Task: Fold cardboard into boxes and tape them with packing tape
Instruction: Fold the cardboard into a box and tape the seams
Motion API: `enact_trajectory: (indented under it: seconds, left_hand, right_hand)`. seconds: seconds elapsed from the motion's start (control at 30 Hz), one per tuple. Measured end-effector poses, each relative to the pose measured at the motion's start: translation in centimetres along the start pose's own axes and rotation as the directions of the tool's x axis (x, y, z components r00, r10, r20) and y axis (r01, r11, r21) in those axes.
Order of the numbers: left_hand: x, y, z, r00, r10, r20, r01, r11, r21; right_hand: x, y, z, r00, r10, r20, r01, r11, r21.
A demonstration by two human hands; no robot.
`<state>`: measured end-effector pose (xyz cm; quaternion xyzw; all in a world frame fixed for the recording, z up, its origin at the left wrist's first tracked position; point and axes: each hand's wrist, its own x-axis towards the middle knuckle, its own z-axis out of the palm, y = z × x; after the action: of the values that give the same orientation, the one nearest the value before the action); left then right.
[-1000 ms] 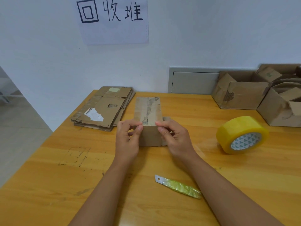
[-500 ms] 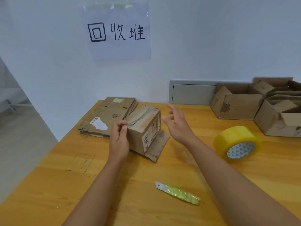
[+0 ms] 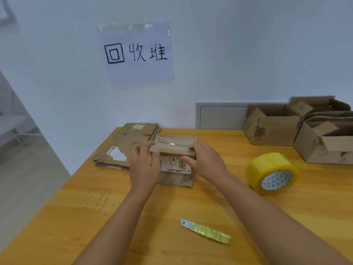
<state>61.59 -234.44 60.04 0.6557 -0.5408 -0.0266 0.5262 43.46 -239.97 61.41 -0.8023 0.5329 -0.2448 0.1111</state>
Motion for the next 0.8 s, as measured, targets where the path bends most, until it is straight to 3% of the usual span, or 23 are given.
enact_trajectory:
  seconds: [0.07,0.17,0.23,0.33,0.47,0.57,0.73,0.8]
  left_hand:
    - [-0.5,0.6,1.0,0.989,0.095,0.114,-0.103,0.993,0.058]
    - [-0.6,0.8,2.2,0.95,0.106,0.295,-0.143,0.984,0.105]
    - [-0.6,0.8,2.5,0.938,0.095,0.334,-0.144,0.982,0.124]
    - [-0.1,0.7,2.4,0.924,0.113,0.364,-0.17,0.977,0.128]
    - [0.4,0.5,1.8,0.87,0.101,0.482,-0.123,0.992,0.013]
    - [0.4,0.5,1.5,0.838,0.074,0.54,-0.054,0.997,-0.053]
    - [0.0,-0.1,1.7,0.845,0.038,0.533,0.078,0.978,-0.195]
    - [-0.1,-0.2,2.0,0.849,0.042,0.526,0.066,0.981,-0.184]
  right_hand:
    - [-0.7,-0.6,0.1,0.998,-0.034,-0.054,0.032,0.999,-0.027]
    - [-1.5,-0.7,-0.1,0.993,-0.109,0.041,0.104,0.988,0.113]
    - [-2.0,0.2,-0.7,0.989,-0.13,0.068,0.117,0.98,0.162]
    - [-1.9,2.2,-1.5,0.998,-0.056,-0.003,0.056,0.991,0.121]
    - [-2.1,2.9,-1.5,0.997,-0.068,0.024,0.064,0.988,0.143]
    - [-2.5,2.6,-1.0,0.99,-0.119,-0.076,0.13,0.979,0.157]
    - [-2.9,2.4,-0.4,0.982,-0.12,-0.147,0.15,0.964,0.22]
    - [-2.8,2.4,-0.4,0.984,-0.098,-0.15,0.134,0.96,0.248]
